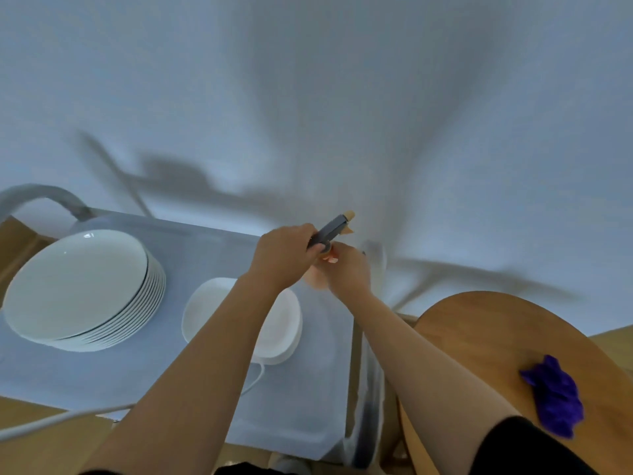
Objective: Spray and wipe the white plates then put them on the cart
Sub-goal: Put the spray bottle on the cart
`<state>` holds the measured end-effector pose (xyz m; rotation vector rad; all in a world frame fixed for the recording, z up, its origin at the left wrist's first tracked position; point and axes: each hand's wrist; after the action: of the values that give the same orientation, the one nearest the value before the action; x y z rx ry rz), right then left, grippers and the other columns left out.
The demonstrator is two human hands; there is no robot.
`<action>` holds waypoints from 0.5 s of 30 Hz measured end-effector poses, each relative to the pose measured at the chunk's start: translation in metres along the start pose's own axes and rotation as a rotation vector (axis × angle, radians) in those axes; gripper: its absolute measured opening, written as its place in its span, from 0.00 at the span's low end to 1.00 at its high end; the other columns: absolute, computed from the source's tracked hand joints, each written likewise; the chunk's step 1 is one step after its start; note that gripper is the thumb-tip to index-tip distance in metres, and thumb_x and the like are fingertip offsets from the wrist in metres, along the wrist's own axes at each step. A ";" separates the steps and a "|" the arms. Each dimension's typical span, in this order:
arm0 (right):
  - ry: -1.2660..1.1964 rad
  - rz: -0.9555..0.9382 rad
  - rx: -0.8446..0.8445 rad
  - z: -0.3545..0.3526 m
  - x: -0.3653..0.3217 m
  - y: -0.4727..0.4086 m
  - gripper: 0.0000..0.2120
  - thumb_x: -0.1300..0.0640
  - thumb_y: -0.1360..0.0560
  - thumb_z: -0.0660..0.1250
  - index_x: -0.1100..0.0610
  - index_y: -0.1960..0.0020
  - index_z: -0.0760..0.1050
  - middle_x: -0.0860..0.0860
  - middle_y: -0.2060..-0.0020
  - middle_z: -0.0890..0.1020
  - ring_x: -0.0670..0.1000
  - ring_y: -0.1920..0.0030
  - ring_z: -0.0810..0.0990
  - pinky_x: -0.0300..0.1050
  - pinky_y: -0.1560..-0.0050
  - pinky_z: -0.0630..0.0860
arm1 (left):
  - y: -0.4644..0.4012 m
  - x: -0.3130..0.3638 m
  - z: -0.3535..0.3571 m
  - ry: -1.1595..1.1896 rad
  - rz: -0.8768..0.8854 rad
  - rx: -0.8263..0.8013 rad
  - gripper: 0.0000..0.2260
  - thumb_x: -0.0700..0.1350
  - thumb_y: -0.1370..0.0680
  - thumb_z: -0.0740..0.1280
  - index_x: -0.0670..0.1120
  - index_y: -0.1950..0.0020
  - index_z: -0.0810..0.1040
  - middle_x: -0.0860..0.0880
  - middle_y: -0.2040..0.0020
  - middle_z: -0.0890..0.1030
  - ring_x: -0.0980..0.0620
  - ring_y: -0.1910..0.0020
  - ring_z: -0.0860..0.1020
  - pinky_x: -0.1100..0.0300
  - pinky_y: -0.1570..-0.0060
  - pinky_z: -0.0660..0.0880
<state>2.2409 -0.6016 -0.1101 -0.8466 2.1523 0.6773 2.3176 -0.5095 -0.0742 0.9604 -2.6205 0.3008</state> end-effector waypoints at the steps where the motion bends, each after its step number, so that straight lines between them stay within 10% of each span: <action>1: 0.008 0.011 0.007 0.006 0.002 -0.005 0.11 0.57 0.25 0.64 0.66 0.56 0.76 0.59 0.61 0.82 0.57 0.61 0.78 0.50 0.58 0.74 | -0.003 -0.006 0.006 0.000 -0.015 -0.024 0.11 0.52 0.20 0.62 0.44 0.49 0.76 0.47 0.59 0.80 0.49 0.63 0.72 0.58 0.62 0.66; 5: 0.089 0.048 -0.007 0.026 0.011 -0.025 0.15 0.59 0.25 0.61 0.57 0.70 0.66 0.51 0.73 0.73 0.51 0.67 0.72 0.42 0.68 0.65 | -0.015 -0.021 0.026 0.015 -0.050 -0.087 0.11 0.52 0.20 0.62 0.44 0.48 0.75 0.46 0.57 0.81 0.47 0.61 0.75 0.57 0.61 0.67; 15: -0.071 0.166 -0.001 0.052 0.037 -0.044 0.10 0.54 0.24 0.62 0.51 0.65 0.70 0.44 0.70 0.76 0.45 0.67 0.75 0.35 0.66 0.70 | -0.025 -0.032 0.053 0.063 -0.065 -0.128 0.10 0.49 0.20 0.61 0.44 0.46 0.75 0.51 0.60 0.74 0.48 0.61 0.73 0.58 0.61 0.67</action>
<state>2.2751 -0.6085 -0.1790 -0.6393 2.1743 0.7793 2.3448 -0.5261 -0.1334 0.9742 -2.5119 0.1432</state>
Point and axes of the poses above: each hand's wrist, its own y-axis away from the middle knuckle, its own z-axis out of the palm, x = y × z
